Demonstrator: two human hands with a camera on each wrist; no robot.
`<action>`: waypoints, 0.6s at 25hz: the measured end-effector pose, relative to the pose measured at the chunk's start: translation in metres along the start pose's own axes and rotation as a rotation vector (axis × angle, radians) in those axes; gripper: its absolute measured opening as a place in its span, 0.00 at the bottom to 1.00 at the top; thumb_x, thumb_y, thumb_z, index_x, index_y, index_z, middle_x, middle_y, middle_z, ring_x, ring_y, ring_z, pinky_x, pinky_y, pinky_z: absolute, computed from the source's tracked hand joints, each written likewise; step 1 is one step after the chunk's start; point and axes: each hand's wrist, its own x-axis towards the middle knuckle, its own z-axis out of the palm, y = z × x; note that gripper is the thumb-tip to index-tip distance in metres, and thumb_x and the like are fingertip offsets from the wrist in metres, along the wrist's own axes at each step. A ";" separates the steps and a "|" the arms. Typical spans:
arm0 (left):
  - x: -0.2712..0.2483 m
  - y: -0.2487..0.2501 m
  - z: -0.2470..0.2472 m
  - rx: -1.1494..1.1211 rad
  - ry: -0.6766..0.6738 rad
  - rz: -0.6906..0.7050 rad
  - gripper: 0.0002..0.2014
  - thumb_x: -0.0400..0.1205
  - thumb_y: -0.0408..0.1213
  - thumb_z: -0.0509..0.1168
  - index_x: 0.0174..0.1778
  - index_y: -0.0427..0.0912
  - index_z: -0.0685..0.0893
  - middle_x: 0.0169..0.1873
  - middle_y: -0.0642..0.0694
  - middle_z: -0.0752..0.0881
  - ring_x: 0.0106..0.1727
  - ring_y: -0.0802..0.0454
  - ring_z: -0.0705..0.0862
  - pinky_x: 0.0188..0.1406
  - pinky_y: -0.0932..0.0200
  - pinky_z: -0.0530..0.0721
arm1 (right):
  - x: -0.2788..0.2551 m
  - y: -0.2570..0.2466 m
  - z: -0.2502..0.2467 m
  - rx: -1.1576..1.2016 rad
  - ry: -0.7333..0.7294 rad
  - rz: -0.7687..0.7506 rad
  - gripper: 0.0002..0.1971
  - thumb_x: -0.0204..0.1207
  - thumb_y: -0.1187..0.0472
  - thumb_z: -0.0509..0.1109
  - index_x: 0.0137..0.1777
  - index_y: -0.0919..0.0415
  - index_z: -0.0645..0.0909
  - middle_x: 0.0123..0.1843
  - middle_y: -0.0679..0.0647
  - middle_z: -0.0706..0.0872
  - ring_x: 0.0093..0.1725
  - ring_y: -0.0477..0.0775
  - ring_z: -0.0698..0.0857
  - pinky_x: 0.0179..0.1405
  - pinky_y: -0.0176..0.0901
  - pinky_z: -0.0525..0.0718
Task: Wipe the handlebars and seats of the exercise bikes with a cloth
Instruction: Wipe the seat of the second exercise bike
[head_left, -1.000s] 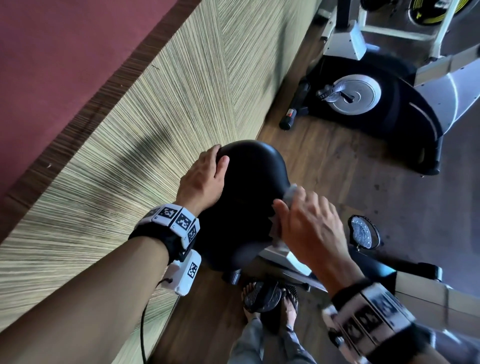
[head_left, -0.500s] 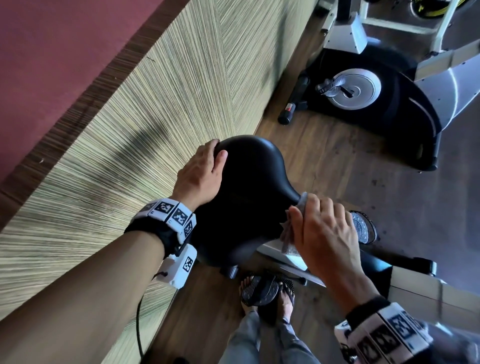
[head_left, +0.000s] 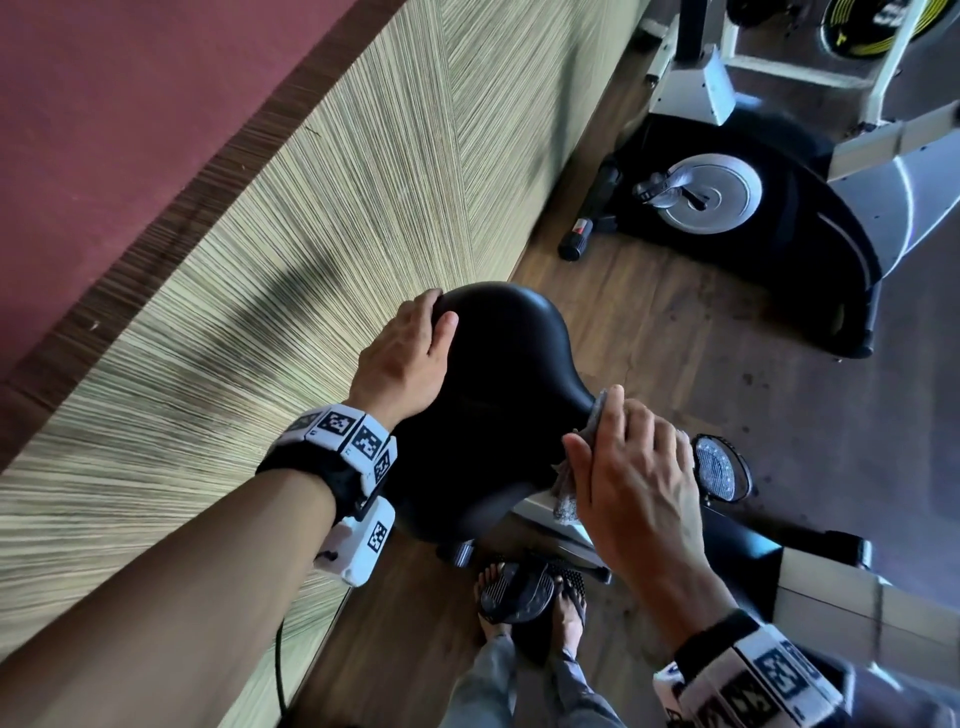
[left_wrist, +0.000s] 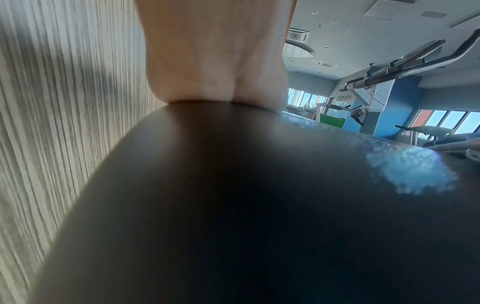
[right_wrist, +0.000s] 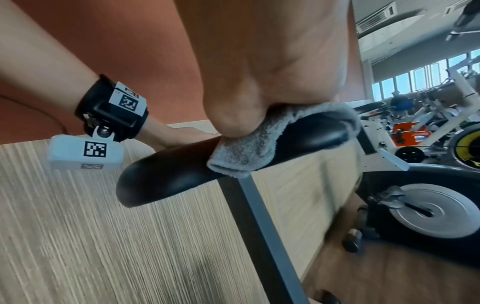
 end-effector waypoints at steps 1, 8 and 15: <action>0.002 0.000 0.000 0.009 -0.001 0.001 0.28 0.92 0.58 0.45 0.87 0.50 0.62 0.84 0.50 0.68 0.83 0.48 0.70 0.79 0.42 0.69 | 0.009 -0.011 -0.001 0.002 -0.002 0.022 0.37 0.90 0.40 0.46 0.83 0.71 0.66 0.70 0.69 0.80 0.66 0.70 0.80 0.69 0.65 0.76; 0.001 -0.002 -0.001 -0.080 0.068 0.056 0.28 0.91 0.54 0.54 0.85 0.45 0.65 0.84 0.41 0.61 0.87 0.43 0.54 0.85 0.35 0.62 | 0.053 -0.065 -0.004 0.321 -0.093 -0.220 0.39 0.89 0.36 0.38 0.91 0.63 0.50 0.91 0.67 0.53 0.91 0.61 0.48 0.90 0.56 0.40; -0.045 0.064 0.015 0.347 -0.152 0.974 0.27 0.92 0.52 0.54 0.82 0.39 0.73 0.87 0.39 0.62 0.90 0.41 0.54 0.87 0.42 0.55 | 0.052 0.005 -0.010 0.657 0.367 0.081 0.32 0.90 0.39 0.43 0.69 0.65 0.77 0.62 0.61 0.86 0.61 0.66 0.84 0.67 0.64 0.78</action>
